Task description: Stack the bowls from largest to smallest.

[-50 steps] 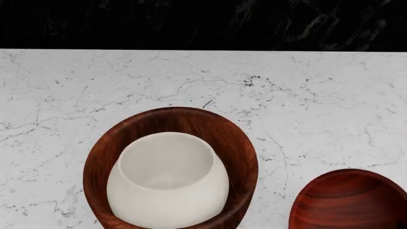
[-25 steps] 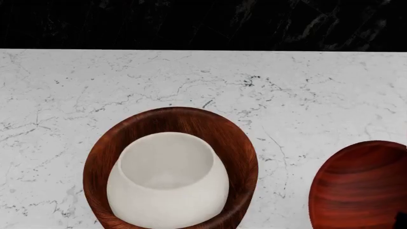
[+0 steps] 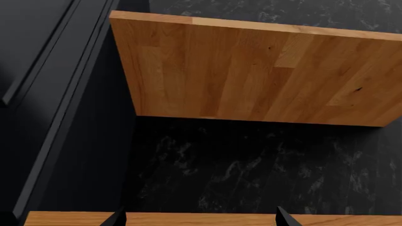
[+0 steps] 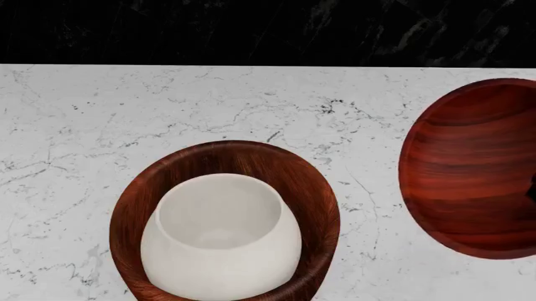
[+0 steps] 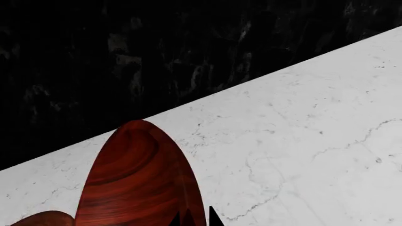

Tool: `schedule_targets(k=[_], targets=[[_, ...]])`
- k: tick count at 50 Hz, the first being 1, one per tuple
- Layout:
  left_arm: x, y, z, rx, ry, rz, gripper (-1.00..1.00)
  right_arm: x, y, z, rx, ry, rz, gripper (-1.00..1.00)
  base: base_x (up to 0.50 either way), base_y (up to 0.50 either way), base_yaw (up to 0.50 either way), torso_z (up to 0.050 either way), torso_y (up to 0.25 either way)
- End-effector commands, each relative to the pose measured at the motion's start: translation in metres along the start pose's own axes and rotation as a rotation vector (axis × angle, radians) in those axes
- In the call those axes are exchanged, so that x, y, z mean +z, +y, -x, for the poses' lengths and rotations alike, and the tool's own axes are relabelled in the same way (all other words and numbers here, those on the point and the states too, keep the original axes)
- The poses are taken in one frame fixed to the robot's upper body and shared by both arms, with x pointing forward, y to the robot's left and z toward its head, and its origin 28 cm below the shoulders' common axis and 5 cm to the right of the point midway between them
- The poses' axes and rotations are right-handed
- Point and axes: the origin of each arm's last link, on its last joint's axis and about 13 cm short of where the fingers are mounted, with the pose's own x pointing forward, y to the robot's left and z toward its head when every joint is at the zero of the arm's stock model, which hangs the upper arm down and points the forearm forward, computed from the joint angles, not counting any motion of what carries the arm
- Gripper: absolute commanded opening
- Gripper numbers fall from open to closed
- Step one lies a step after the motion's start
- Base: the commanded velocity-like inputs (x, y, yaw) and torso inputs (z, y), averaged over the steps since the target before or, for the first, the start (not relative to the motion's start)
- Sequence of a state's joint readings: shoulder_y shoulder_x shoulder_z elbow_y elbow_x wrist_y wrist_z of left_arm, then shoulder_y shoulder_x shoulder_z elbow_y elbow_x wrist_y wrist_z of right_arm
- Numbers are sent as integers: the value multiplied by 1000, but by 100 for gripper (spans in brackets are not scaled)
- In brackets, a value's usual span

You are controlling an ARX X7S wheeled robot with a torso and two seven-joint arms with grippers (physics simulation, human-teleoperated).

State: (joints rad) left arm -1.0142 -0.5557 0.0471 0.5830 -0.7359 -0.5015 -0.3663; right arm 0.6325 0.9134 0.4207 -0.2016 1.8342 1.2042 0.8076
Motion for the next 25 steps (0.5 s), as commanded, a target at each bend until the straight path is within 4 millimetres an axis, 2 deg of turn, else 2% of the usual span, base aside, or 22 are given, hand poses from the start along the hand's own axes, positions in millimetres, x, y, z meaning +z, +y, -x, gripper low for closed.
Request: schedule_targets(k=[1, 14, 25], targets=[[-1, 2, 2, -6, -3, 12, 100, 23, 21, -11, 83, -81, -97, -100, 0, 0, 0, 0, 0], [1, 2, 3, -5, -6, 10, 100, 34, 48, -31, 220, -37, -100, -100, 0, 0, 0, 0, 0], [2, 3, 3, -3, -8, 6, 100, 38, 72, -40, 329, 3, -76, -100, 0, 0, 0, 0, 0]])
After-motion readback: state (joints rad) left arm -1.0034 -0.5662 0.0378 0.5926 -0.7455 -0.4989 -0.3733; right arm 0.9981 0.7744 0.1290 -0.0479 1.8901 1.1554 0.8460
